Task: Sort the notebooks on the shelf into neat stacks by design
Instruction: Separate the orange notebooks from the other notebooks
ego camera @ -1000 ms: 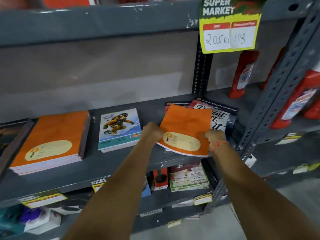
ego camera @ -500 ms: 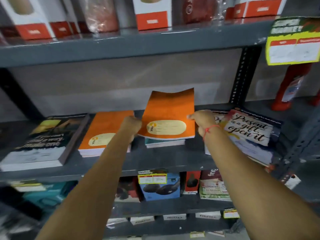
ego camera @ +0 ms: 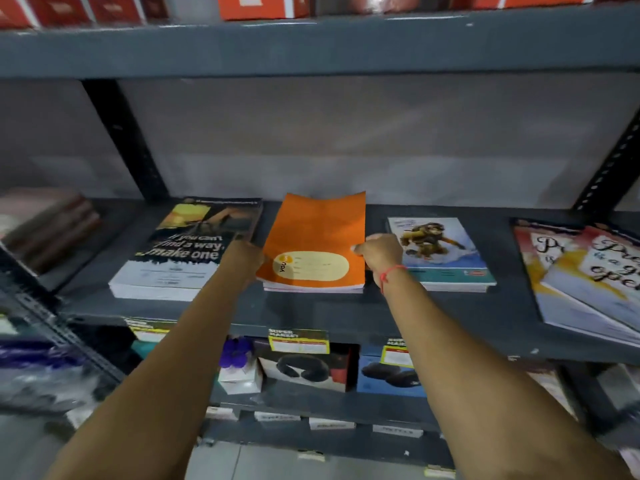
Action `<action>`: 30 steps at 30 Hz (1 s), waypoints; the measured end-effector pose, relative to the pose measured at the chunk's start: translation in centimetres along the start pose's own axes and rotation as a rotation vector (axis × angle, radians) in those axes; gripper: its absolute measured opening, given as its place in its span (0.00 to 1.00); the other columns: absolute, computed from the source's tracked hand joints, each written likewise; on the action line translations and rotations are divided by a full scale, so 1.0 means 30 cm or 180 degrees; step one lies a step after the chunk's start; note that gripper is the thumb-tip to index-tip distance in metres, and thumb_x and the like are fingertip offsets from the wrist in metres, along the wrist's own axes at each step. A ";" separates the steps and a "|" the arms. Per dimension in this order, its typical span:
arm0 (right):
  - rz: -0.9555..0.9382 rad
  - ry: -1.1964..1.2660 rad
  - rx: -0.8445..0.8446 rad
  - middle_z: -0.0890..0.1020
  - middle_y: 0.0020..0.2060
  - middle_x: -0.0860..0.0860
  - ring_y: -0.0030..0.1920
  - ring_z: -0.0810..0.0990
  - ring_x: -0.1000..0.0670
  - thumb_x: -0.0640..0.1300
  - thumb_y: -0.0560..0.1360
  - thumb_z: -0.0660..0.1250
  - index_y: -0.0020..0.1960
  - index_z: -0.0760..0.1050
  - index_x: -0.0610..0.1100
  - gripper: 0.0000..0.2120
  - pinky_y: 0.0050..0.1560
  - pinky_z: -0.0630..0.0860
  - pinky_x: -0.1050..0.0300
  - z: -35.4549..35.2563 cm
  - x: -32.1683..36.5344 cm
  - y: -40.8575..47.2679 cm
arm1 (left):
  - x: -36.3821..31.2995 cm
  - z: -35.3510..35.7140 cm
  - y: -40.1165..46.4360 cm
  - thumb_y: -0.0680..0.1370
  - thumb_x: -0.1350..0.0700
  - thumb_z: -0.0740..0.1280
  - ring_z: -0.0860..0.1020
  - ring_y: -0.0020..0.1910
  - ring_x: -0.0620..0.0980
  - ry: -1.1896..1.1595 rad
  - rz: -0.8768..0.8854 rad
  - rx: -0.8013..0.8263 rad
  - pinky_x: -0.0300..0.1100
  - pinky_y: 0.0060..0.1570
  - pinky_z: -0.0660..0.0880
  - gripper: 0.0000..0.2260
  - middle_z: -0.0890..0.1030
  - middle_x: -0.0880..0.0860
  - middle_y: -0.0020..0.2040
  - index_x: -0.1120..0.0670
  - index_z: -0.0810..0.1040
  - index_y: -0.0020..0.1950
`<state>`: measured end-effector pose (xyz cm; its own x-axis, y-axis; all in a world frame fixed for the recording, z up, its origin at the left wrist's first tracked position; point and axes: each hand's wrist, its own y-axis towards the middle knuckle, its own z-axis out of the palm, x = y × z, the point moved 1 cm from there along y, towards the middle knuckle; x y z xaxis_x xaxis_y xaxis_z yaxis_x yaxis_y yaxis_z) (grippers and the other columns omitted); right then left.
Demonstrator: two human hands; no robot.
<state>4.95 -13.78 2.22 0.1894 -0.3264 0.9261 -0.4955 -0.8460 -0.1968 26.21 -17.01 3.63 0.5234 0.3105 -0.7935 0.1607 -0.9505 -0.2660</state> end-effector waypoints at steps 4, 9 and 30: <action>-0.0012 -0.0435 0.0018 0.83 0.53 0.39 0.43 0.76 0.46 0.41 0.72 0.70 0.50 0.80 0.37 0.09 0.42 0.68 0.59 0.045 -0.005 0.036 | 0.016 0.015 0.048 0.74 0.66 0.62 0.78 0.55 0.66 0.0109 0.0047 -0.0085 0.58 0.50 0.75 0.12 0.77 0.70 0.58 0.67 0.74 0.56; -0.0062 -0.1154 0.0020 0.83 0.52 0.40 0.46 0.81 0.42 0.45 0.74 0.67 0.53 0.79 0.36 0.13 0.41 0.73 0.57 0.052 -0.018 0.054 | 0.004 0.015 0.077 0.76 0.59 0.65 0.75 0.38 0.56 0.0945 0.0230 0.0199 0.51 0.45 0.76 0.06 0.77 0.62 0.42 0.62 0.73 0.43; -0.0176 -0.1006 -0.1697 0.83 0.55 0.39 0.54 0.80 0.39 0.35 0.74 0.57 0.52 0.81 0.41 0.15 0.48 0.74 0.56 -0.744 -0.209 0.041 | -0.442 0.776 -0.327 0.75 0.58 0.61 0.79 0.55 0.61 0.1234 0.2064 0.0605 0.47 0.54 0.75 0.12 0.82 0.63 0.54 0.62 0.82 0.51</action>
<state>-15.78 -3.34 3.36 0.4282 -0.4662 0.7742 -0.8176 -0.5647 0.1121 -1.77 -11.52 4.01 0.7245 -0.3662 -0.5839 -0.4053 -0.9116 0.0689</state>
